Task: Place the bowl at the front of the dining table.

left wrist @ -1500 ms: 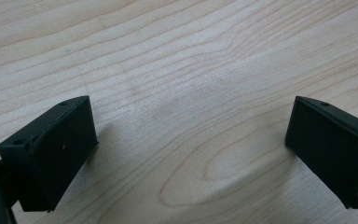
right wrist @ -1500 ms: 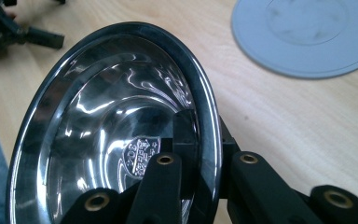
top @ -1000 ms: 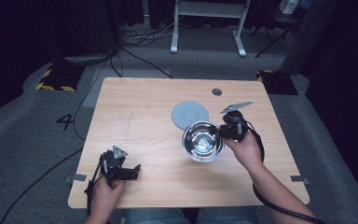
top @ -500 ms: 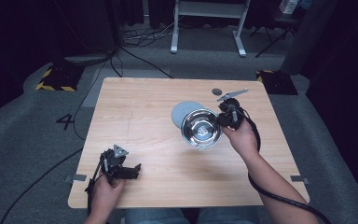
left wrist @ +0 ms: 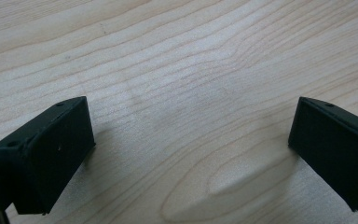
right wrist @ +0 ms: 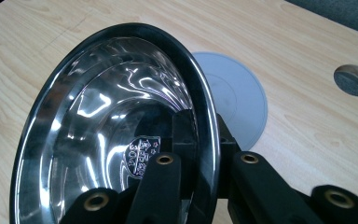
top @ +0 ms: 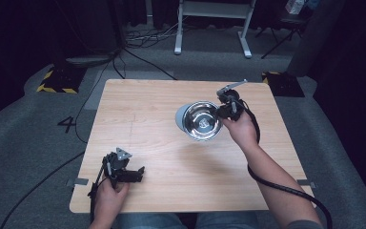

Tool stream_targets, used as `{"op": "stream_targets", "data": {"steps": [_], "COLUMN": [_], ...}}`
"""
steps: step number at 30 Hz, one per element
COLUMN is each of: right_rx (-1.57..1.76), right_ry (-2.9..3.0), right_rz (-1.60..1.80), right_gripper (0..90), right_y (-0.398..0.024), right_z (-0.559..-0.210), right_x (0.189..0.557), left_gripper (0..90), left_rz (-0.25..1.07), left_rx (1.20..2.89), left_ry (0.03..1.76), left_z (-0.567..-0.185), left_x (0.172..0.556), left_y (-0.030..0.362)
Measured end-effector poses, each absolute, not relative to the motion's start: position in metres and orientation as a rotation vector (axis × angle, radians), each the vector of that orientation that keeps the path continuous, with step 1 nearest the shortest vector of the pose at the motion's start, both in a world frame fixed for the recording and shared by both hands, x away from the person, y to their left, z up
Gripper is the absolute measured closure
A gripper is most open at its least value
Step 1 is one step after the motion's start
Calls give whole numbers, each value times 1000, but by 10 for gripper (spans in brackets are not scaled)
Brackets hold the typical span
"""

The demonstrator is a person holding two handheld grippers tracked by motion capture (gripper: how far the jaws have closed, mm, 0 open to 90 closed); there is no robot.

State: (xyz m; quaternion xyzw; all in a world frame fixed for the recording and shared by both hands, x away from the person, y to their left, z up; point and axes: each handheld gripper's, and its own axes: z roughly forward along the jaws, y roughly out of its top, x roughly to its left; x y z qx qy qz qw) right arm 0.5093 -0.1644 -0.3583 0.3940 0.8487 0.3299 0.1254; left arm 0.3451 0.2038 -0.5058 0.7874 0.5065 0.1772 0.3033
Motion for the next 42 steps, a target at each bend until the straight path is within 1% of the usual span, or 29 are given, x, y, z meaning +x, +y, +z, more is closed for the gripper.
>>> {"op": "stream_targets", "data": {"steps": [16, 26, 33, 42], "right_rx": [1161, 1210, 1267, 1293], "right_ry": [2444, 2417, 2391, 2395], "right_rz": [1004, 1027, 992, 958], "right_gripper": [852, 851, 850, 849], "right_y": [-146, -142, -142, -140], "right_z": [-352, -362, -378, -392], "right_x": [543, 567, 586, 601], "left_gripper": [4, 4, 4, 4], "left_rz": [465, 463, 464, 471], "left_rx": [2087, 2092, 2091, 2087], "left_ry": [1340, 1336, 1337, 1344], "left_z": [-506, -506, -506, -506], "left_x": [344, 343, 343, 342], "left_y": [205, 206, 205, 205]}}
